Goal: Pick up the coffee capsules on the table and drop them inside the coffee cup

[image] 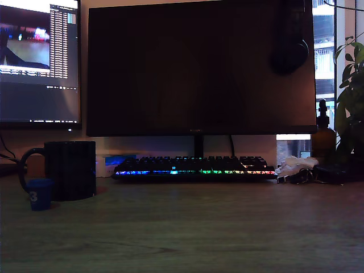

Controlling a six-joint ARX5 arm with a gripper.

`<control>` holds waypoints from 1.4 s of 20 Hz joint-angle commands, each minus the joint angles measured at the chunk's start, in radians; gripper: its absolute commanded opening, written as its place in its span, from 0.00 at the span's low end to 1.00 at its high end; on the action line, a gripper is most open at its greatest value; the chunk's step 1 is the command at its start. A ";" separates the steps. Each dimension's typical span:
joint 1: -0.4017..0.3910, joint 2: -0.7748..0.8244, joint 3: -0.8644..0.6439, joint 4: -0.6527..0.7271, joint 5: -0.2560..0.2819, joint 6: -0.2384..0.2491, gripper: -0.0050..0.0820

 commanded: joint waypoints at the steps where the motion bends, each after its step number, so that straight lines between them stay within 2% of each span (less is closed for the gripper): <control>1: 0.002 -0.003 -0.024 0.017 0.003 0.005 0.03; 5: 0.002 -0.003 -0.052 0.003 0.005 0.005 0.03; 7: 0.002 -0.003 -0.052 -0.008 0.029 0.008 0.03; 12: 0.002 -0.002 -0.052 -0.052 0.043 0.003 0.03; 14: 0.002 -0.002 -0.052 -0.043 0.079 -0.003 0.03; 17: -0.007 -0.001 -0.052 -0.018 0.084 -0.003 0.05; 18: -0.012 -0.001 -0.052 -0.005 0.084 -0.003 0.09; 19: -0.021 0.000 -0.052 0.003 0.084 -0.003 0.21; 20: -0.032 0.006 -0.052 0.025 0.083 -0.005 0.38; 21: -0.047 0.018 -0.052 0.040 0.060 -0.024 0.49; 22: -0.062 0.039 -0.052 0.053 0.045 -0.024 0.60; 23: -0.074 0.063 -0.052 0.062 0.035 -0.010 0.66; 25: -0.092 0.123 -0.052 0.110 0.014 0.034 0.66; 28: -0.098 0.209 -0.052 0.185 -0.002 0.063 0.66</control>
